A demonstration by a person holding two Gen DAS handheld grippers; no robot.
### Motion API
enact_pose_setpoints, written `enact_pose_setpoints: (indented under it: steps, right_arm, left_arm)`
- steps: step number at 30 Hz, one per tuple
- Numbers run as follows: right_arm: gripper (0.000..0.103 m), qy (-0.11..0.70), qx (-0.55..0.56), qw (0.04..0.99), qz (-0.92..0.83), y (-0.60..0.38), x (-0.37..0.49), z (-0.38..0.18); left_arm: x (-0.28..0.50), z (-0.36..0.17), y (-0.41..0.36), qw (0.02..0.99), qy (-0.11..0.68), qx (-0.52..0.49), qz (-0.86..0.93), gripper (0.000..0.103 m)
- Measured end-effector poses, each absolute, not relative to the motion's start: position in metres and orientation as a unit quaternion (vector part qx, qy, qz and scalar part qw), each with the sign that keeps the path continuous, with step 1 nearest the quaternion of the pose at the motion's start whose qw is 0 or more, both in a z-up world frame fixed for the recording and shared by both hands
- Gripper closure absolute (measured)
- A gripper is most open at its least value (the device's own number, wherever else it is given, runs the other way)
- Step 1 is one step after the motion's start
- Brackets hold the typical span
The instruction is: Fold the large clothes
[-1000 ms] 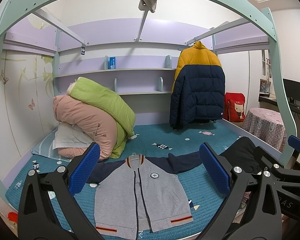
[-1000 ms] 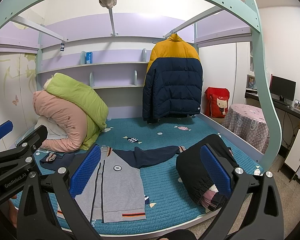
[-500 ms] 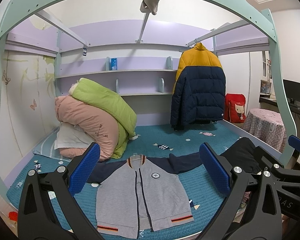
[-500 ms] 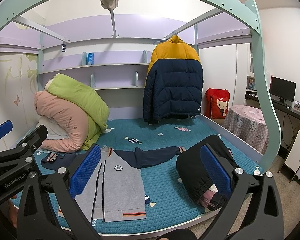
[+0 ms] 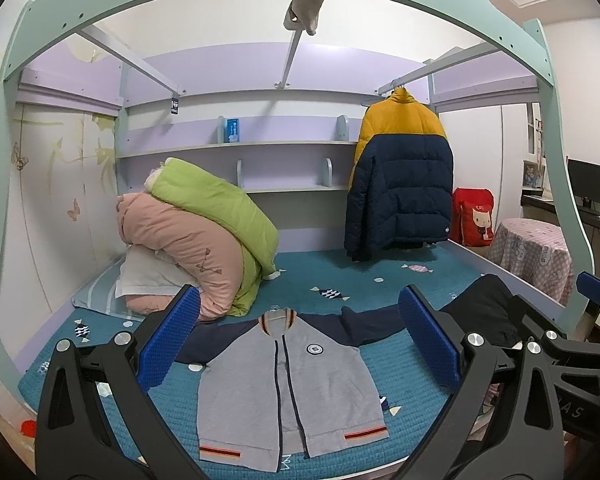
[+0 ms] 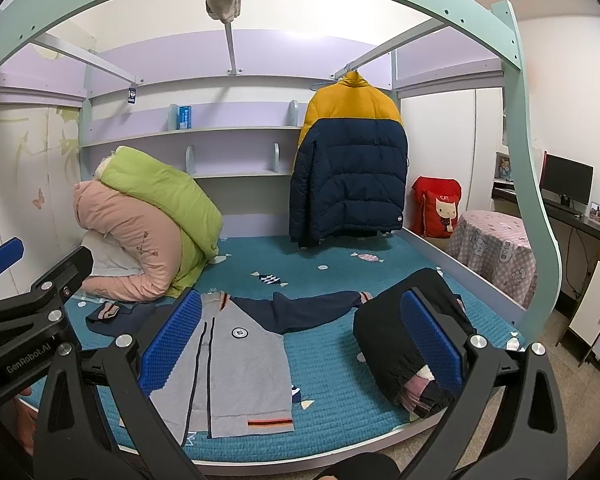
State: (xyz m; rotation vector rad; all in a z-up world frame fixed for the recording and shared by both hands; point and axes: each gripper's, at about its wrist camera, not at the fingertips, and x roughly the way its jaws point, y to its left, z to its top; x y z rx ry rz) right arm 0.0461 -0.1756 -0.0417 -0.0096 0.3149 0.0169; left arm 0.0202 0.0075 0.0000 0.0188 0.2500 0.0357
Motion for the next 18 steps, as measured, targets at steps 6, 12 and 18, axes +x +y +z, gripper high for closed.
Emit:
enact_pose_setpoints:
  steps: [6, 12, 18]
  right_arm:
    - [0.007, 0.172, -0.009, 0.985, 0.014, -0.172, 0.050, -0.046]
    - [0.007, 0.212, -0.012, 0.977, 0.031, -0.160, 0.087, -0.073]
    - [0.007, 0.278, -0.013, 0.958, 0.072, -0.131, 0.155, -0.129]
  left_arm:
    - [0.028, -0.007, 0.012, 0.990, 0.140, 0.005, 0.019, 0.004]
    - [0.068, -0.043, 0.021, 0.983, 0.181, 0.015, 0.020, 0.004]
    - [0.135, -0.097, 0.049, 0.969, 0.244, 0.020, 0.029, 0.004]
